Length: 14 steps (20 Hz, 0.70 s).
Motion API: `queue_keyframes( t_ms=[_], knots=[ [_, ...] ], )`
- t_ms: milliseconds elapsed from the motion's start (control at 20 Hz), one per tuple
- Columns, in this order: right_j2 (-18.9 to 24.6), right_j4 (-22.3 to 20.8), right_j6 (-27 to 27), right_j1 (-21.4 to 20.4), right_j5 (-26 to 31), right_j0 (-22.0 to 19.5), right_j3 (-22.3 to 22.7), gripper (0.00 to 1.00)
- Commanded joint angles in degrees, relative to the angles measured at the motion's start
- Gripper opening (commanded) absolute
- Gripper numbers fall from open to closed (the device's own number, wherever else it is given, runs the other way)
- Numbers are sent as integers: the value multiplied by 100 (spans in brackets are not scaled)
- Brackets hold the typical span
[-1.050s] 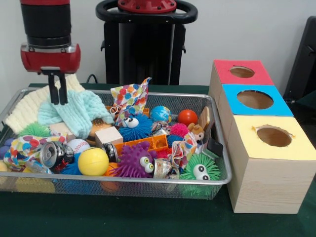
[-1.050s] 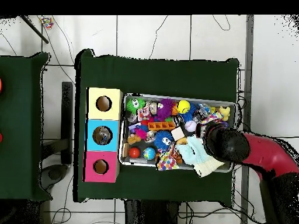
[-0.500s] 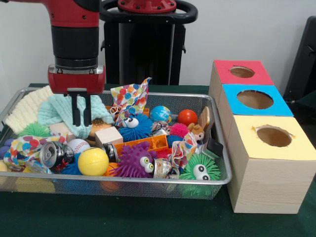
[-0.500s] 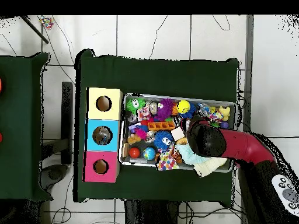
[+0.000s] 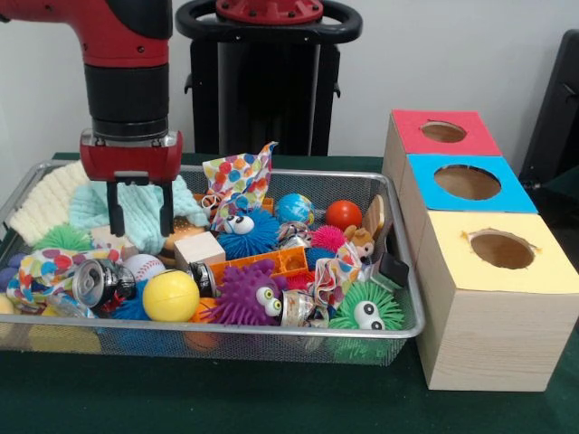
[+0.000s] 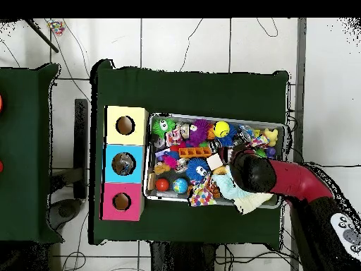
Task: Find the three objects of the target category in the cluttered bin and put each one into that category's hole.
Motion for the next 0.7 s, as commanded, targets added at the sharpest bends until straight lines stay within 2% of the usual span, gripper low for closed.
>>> queue_keyframes(
  t_ms=[50, 250, 500, 700],
  knots=[
    [159, 12, 424, 392, -197, -271, -71, 100],
    [306, 7, 177, 438, -13, -464, -215, 100],
    [290, 29, -113, 596, 543, -487, -782, 100],
    [401, -19, -387, 858, 683, -657, -1092, 100]
  ],
)
